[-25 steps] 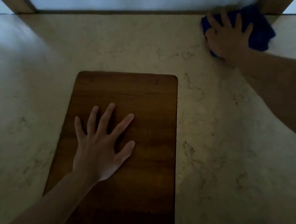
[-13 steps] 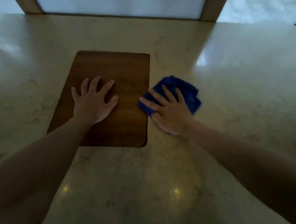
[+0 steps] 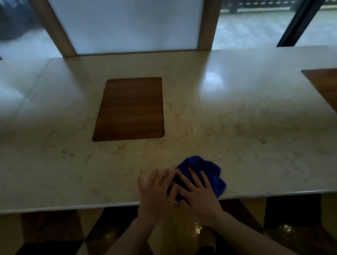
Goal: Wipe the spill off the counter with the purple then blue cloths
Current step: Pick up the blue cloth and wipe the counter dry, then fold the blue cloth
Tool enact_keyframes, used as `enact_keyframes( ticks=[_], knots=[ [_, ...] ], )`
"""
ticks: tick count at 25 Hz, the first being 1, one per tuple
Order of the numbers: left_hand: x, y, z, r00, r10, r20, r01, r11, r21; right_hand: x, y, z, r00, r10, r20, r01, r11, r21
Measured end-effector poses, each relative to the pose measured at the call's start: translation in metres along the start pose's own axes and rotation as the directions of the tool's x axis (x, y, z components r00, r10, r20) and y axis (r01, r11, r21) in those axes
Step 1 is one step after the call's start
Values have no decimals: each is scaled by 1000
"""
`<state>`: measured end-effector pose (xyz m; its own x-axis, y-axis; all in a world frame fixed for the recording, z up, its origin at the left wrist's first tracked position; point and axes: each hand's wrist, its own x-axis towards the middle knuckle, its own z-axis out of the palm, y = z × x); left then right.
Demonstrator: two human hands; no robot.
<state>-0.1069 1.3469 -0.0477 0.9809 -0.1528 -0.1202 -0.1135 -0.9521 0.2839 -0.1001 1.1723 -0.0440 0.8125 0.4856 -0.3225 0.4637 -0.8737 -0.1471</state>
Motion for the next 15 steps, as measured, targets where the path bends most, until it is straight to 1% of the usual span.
enact_keyframes(
  ticks=[2,3,4,5,6,7,9,10,12,13,15],
  knots=[
    [-11,14,-4,993,-92,75,90,996,24,-3,6,-15,1000,-10,2,10,999,41],
    [-12,20,-6,990,-116,85,115,993,25,0,12,-25,1000,-9,-14,10,995,97],
    [-9,27,-12,988,-132,77,129,991,42,2,19,-38,1000,15,25,-19,978,206],
    [-4,34,-19,985,-150,80,147,988,51,5,26,-46,999,40,26,-46,961,274],
    [2,40,-24,977,-191,92,189,982,24,9,31,-54,997,73,10,-74,963,258],
    [11,46,-26,968,-239,72,243,969,-44,13,39,-59,995,100,-6,-97,974,203],
    [23,56,-34,934,-348,77,357,907,-222,20,51,-63,987,151,61,-158,977,144],
    [26,59,-36,919,-383,89,391,868,-307,23,54,-63,983,161,93,-173,975,139],
    [26,63,-37,912,-391,124,405,813,-419,22,54,-63,984,162,70,-171,974,151],
    [24,64,-39,917,-377,128,393,803,-448,19,54,-65,988,151,40,-156,974,166],
    [18,66,-43,929,-346,134,368,815,-448,11,56,-66,992,127,6,-125,973,196]
  ],
)
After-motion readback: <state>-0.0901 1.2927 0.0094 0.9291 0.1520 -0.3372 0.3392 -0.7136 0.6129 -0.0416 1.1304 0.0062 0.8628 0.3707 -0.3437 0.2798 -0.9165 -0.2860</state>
